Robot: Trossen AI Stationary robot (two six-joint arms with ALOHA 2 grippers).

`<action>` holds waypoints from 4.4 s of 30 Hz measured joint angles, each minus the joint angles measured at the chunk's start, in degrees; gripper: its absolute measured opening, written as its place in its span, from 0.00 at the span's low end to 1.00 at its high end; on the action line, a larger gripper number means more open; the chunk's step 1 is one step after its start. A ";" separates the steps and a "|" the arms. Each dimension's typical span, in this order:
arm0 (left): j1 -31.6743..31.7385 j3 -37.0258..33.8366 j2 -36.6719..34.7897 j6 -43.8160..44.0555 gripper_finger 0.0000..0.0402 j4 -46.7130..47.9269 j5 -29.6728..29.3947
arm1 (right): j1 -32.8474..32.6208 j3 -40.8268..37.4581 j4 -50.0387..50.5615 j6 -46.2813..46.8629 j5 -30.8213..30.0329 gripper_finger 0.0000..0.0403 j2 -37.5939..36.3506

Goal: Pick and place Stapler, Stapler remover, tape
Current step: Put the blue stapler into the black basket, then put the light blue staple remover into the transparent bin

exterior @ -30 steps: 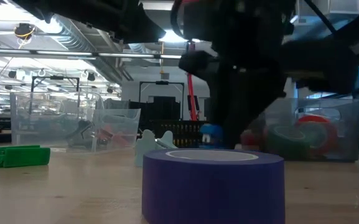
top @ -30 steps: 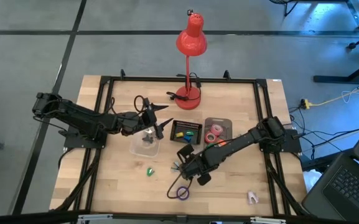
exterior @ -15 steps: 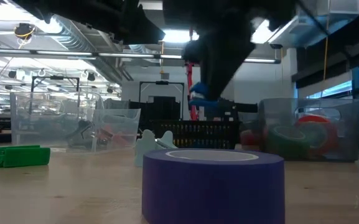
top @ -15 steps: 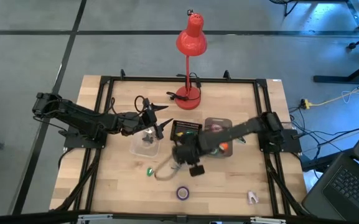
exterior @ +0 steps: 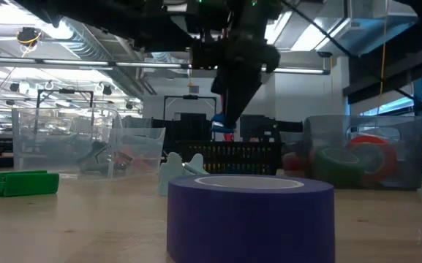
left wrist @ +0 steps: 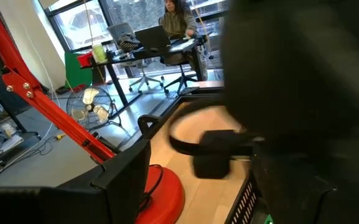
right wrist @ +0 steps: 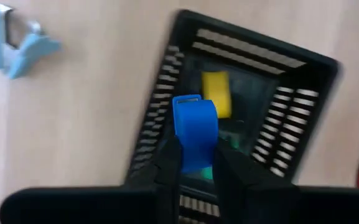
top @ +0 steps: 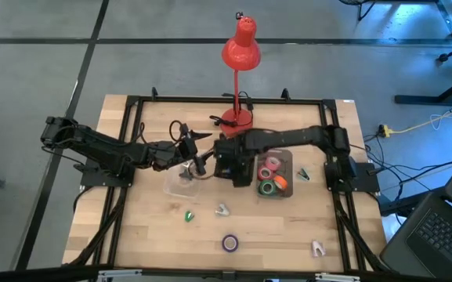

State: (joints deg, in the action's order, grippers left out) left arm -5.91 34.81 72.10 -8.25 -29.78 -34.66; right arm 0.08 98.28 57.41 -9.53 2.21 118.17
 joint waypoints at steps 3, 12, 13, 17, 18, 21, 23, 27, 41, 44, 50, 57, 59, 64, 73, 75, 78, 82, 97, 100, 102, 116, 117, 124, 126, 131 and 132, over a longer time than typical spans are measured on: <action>0.07 0.00 0.00 0.01 0.67 -0.06 -0.42 | 2.91 0.00 -0.40 -0.38 0.69 0.15 0.00; 0.15 0.02 -0.04 0.20 0.67 -0.27 -1.45 | 6.34 -0.02 -3.97 -1.85 5.32 0.15 0.29; 0.15 0.02 -0.04 0.16 0.67 -0.17 -1.36 | 6.34 -0.02 -3.99 -1.85 5.34 0.15 0.47; 0.09 0.02 -0.02 -0.09 0.67 0.16 -1.95 | 6.38 -0.60 -3.80 -1.75 5.31 0.15 1.48; 0.09 0.02 -0.02 -0.27 0.67 0.34 -2.16 | 6.43 -1.27 -3.64 -1.59 5.22 0.15 1.57; 0.07 -0.02 0.07 -0.33 0.67 0.75 -2.16 | 6.40 -3.36 -5.33 -1.59 2.91 0.15 1.55; 0.07 -0.08 0.17 -0.38 0.67 0.93 -1.97 | 6.44 -3.95 -4.87 -1.29 1.57 0.15 1.55; 0.06 -0.09 0.17 -1.10 0.67 0.85 -2.43 | 6.47 -4.59 -5.64 -1.21 0.64 0.15 1.49; 0.00 -0.02 -0.59 0.06 0.67 1.66 -5.15 | 6.49 -2.81 -5.82 5.36 0.60 0.68 1.42; 0.00 0.03 -0.61 0.24 0.67 1.94 -5.51 | 5.93 -2.12 -4.27 6.37 0.56 0.72 0.40; -0.09 0.04 -0.63 0.20 0.67 4.16 -6.01 | 3.16 -1.92 -4.66 7.98 0.58 0.68 -5.26; -0.48 0.04 -0.59 0.14 0.67 5.55 -6.20 | -0.79 -2.70 1.28 13.90 -0.10 0.63 -13.31; -0.96 0.04 -0.59 -0.02 0.67 6.43 -6.16 | -1.98 -4.55 1.58 15.75 -0.70 0.62 -16.22; -2.84 0.04 -0.82 -0.02 0.67 6.64 -6.19 | -5.71 -14.31 -2.34 21.39 -6.31 0.61 -25.39; -7.08 0.08 -0.88 2.98 0.67 6.47 6.55 | -11.37 -36.51 -16.48 35.78 -11.66 0.61 -41.66; -7.59 0.39 0.12 3.24 0.67 9.30 12.68 | -12.06 -39.44 -20.01 36.36 -11.68 0.61 -43.44; -7.85 5.05 1.97 7.46 0.67 21.10 19.62 | -12.40 -41.86 -24.28 36.14 -11.68 0.61 -44.56; -7.37 12.70 7.16 10.26 0.67 36.14 27.08 | -12.35 -42.29 -26.12 35.74 -11.69 0.61 -44.59; -7.39 25.89 24.65 3.87 0.67 47.93 38.88 | -12.54 -42.29 -25.70 31.45 -21.70 0.61 -44.57; -7.39 25.92 25.14 1.40 0.67 47.10 38.12 | -13.33 -42.29 -22.77 33.04 -22.24 0.61 -44.57; -7.39 25.92 25.44 0.06 0.67 46.77 36.18 | -13.98 -42.29 -21.25 34.21 -22.31 0.61 -44.57; -5.18 25.94 29.83 -1.48 0.57 42.19 42.93 | -18.67 -42.32 -18.14 38.04 -28.25 0.61 -46.05; -5.21 25.94 30.45 -1.54 0.56 41.27 43.47 | -18.71 -42.30 -18.30 38.04 -28.33 0.61 -46.09; -5.25 25.94 31.69 -1.55 0.55 39.87 43.71 | -18.71 -42.31 -18.43 38.70 -28.31 0.61 -46.58; -5.22 25.94 31.83 -1.53 0.55 39.92 43.73 | -18.71 -42.29 -18.41 38.91 -28.27 0.61 -46.60; -5.22 25.92 33.53 -1.50 0.54 38.88 44.77 | -18.71 -42.29 -18.45 39.10 -28.18 0.61 -46.60; -5.22 25.88 34.16 -1.34 0.54 38.28 45.87 | -18.71 -42.29 -18.48 39.11 -28.18 0.61 -46.62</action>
State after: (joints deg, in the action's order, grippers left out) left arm -11.14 60.69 106.25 -9.59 8.50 11.21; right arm -18.63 55.99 38.93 29.58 -25.98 71.55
